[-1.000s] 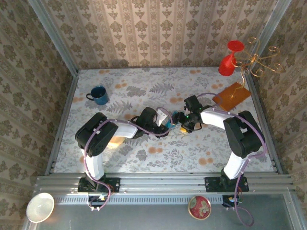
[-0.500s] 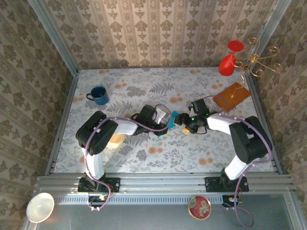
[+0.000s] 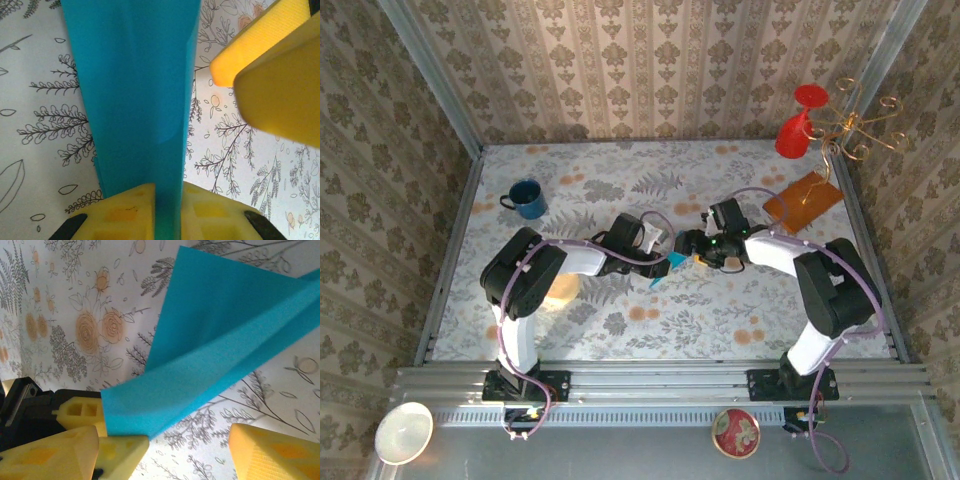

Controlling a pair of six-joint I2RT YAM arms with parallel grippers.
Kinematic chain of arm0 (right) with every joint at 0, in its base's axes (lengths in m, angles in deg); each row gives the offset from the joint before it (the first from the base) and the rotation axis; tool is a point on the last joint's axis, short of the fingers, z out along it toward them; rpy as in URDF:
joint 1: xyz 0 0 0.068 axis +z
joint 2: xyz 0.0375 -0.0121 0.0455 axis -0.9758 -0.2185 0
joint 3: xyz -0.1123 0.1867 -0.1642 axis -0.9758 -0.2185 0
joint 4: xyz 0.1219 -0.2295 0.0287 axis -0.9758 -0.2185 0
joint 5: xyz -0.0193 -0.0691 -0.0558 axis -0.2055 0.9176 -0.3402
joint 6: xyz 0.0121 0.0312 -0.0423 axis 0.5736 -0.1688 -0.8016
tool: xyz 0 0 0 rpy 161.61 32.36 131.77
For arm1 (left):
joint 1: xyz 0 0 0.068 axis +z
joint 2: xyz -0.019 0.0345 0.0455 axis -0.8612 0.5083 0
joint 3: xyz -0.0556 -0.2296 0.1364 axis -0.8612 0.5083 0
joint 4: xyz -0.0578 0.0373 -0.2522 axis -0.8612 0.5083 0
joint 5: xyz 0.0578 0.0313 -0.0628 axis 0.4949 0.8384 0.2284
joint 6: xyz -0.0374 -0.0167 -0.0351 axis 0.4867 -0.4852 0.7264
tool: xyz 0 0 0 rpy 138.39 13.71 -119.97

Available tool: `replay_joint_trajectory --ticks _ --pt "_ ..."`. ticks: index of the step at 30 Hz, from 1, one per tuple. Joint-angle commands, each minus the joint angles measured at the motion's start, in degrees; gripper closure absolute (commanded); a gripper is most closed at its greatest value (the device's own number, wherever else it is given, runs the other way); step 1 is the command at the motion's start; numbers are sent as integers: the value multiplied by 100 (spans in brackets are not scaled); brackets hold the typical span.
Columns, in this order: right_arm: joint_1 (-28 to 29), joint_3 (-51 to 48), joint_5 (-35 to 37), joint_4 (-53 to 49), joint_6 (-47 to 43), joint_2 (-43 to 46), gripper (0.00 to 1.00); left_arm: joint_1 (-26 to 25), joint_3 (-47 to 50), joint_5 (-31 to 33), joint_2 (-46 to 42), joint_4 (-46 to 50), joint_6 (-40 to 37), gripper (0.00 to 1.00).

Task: Fold a paper plane with a square sheet of paper (pick it up from the middle)
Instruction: Fold the wing for the fifth time at the center of the table.

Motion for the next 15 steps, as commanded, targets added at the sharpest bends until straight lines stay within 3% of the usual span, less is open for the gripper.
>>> replay_joint_trajectory --ticks 1,9,15 --pt "13 187 288 -373 -65 -236 29 32 -79 -106 237 418 121 82" --pt "12 294 342 -362 -2 -552 29 53 -128 -170 264 497 202 82" --pt "13 425 787 -684 59 -859 30 51 -134 -184 48 456 378 79"
